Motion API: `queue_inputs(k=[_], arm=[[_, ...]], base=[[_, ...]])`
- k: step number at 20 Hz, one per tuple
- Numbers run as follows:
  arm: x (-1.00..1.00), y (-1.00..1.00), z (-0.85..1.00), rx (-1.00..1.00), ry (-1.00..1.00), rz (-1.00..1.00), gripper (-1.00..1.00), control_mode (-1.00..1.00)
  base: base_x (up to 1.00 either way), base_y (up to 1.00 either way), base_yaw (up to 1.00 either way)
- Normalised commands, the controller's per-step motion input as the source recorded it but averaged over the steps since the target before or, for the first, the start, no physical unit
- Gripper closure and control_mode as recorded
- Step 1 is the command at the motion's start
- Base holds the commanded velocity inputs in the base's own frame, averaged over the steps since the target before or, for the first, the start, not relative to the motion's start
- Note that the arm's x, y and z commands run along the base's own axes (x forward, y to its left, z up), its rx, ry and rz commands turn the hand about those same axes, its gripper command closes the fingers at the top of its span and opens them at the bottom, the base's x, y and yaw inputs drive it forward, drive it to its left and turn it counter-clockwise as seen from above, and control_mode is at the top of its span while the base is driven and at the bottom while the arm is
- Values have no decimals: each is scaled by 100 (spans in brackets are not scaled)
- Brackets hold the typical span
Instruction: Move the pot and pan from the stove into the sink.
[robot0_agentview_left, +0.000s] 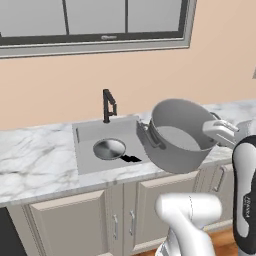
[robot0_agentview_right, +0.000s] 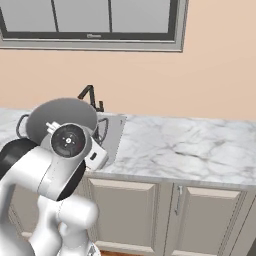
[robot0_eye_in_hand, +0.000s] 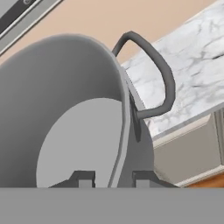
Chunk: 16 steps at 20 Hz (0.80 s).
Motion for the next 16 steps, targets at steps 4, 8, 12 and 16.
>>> queue_inputs(k=[4, 8, 12, 16], arm=[[95, 17, -6, 0, 8, -1, 100, -100], [93, 21, -11, -1, 8, -2, 100, -100], [38, 12, -18, 0, 2, 2, 100, -100], [18, 27, -45, -1, 1, 10, 100, -100]], base=[[0, 0, 0], [0, 0, 0], [0, 0, 0], [0, 0, 0]])
